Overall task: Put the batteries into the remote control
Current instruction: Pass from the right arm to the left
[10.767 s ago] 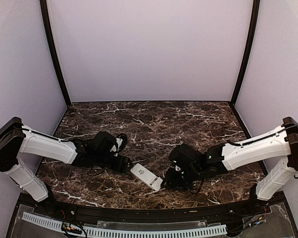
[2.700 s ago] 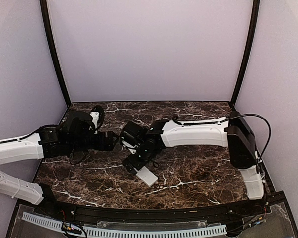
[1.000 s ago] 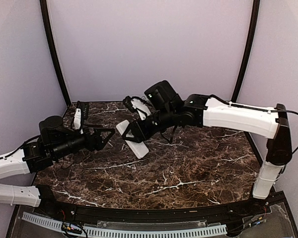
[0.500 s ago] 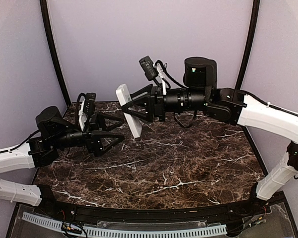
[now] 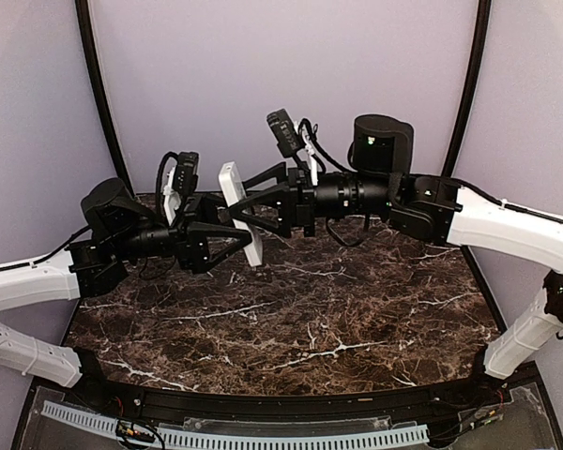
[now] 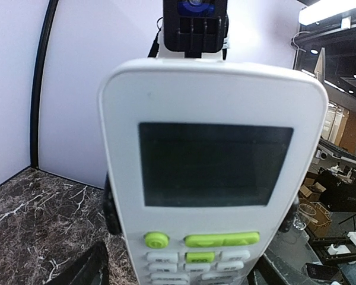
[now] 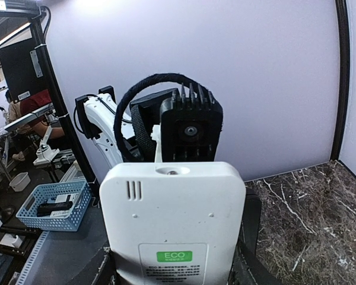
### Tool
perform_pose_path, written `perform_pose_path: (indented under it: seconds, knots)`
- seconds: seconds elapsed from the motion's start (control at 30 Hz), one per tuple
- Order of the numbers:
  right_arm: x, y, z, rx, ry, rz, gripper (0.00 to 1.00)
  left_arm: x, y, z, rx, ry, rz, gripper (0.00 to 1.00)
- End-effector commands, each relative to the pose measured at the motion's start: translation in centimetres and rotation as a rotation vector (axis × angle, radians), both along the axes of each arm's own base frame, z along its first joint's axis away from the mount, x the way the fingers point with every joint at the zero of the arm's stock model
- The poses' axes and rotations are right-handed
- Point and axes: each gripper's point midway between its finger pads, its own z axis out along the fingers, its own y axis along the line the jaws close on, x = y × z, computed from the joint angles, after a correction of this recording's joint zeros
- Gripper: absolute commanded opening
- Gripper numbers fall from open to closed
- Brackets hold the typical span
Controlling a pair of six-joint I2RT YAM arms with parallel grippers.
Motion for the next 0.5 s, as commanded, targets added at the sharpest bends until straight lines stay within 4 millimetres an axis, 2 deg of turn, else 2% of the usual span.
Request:
perform_pose_path:
  seconds: [0.0, 0.13, 0.27, 0.47]
  knots:
    - [-0.6, -1.0, 2.5, 0.088, -0.034, 0.013, 0.26, -0.9, 0.0, 2.1, -0.049, -0.035, -0.030, 0.76]
    - [-0.5, -0.8, 2.0, 0.078, -0.022, 0.011, 0.25, -0.8, -0.1, 2.1, -0.048, -0.036, -0.026, 0.65]
    - [-0.4, -0.7, 1.6, 0.068, -0.013, 0.009, 0.25, -0.8, -0.1, 2.0, -0.047, -0.034, -0.023, 0.47]
    - [-0.1, -0.7, 1.0, 0.047, -0.007, -0.009, 0.25, -0.7, 0.1, 1.6, -0.032, -0.024, -0.007, 0.25]
